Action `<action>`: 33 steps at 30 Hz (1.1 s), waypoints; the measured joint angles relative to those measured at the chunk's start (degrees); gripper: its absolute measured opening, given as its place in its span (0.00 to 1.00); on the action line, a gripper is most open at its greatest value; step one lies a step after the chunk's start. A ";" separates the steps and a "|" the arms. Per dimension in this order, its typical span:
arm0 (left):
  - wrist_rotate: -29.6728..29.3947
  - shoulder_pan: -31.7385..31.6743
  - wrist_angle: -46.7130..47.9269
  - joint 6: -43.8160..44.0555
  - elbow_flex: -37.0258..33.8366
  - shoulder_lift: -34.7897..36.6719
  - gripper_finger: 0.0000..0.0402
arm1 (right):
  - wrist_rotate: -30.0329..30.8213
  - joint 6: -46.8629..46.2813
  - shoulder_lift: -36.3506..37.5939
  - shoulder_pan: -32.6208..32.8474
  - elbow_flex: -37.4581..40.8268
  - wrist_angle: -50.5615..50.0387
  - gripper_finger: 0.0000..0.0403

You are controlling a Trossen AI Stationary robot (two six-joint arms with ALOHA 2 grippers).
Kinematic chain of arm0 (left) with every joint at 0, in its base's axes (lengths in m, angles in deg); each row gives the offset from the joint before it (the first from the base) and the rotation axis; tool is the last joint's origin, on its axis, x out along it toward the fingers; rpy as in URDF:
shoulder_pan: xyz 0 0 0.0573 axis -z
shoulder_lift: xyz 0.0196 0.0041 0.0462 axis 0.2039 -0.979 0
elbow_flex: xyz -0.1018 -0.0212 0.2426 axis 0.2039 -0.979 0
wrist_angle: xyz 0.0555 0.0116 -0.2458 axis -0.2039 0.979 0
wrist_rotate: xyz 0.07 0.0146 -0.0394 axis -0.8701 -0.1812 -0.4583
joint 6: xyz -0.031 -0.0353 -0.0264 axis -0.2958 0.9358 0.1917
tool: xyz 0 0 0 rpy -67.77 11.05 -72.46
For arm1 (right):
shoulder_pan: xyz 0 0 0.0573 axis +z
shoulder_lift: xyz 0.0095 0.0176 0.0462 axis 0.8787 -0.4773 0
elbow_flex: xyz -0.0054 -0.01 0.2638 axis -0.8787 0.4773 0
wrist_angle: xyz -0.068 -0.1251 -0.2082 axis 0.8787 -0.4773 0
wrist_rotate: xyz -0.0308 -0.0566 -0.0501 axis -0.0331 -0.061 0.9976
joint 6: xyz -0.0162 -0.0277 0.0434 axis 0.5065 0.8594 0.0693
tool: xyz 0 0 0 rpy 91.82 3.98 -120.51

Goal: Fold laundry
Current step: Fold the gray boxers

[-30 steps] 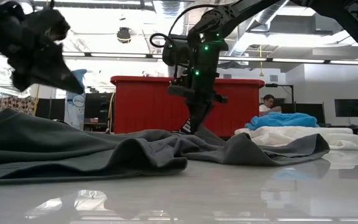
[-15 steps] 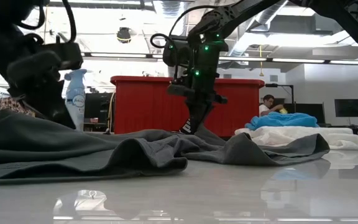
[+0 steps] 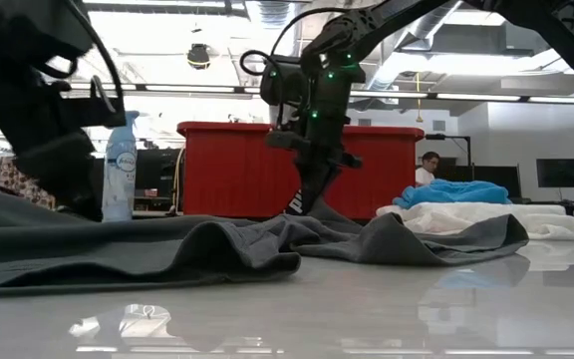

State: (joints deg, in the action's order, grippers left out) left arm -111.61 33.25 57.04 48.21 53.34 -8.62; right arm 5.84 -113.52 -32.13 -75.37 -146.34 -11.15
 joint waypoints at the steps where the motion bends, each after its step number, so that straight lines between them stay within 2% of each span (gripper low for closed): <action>1: -0.42 -0.99 0.52 -0.56 0.00 0.00 0.00 | -0.22 -0.02 0.00 0.11 -0.35 -0.01 0.06; 8: -2.68 -6.03 1.56 -3.24 -0.31 1.14 0.00 | -1.05 0.01 0.00 0.30 -3.91 -0.12 0.06; 14: -1.37 -2.04 -3.18 -3.21 2.78 13.60 0.00 | -1.05 0.09 0.04 -0.18 -4.12 -0.84 0.06; 17: 3.03 0.94 -5.28 -3.60 1.58 20.39 0.00 | -1.03 0.43 0.04 -0.33 -4.12 -0.80 0.06; 19: 6.41 2.27 -3.32 -0.38 -1.01 22.45 0.00 | -1.05 0.47 0.04 -0.61 -4.12 -0.68 0.06; 22: 7.08 3.70 -3.39 4.16 -5.87 22.82 0.00 | -1.05 0.47 0.04 -0.84 -4.12 -0.56 0.06; 25: 7.26 3.76 -9.92 6.26 -9.32 22.88 0.00 | -1.05 0.53 0.04 -0.88 -4.11 -0.57 0.06; 28: 8.79 3.74 -13.32 6.49 -10.54 22.78 0.00 | -1.05 1.28 0.04 -0.88 -4.10 -0.33 0.06; 33: 12.77 3.68 -13.10 7.99 -11.70 21.79 0.00 | -1.10 1.60 0.04 -1.23 -4.10 -0.17 0.06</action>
State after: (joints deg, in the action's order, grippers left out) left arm -98.84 36.94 43.95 56.21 41.64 13.17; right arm 4.74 -111.92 -32.09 -76.60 -150.44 -11.32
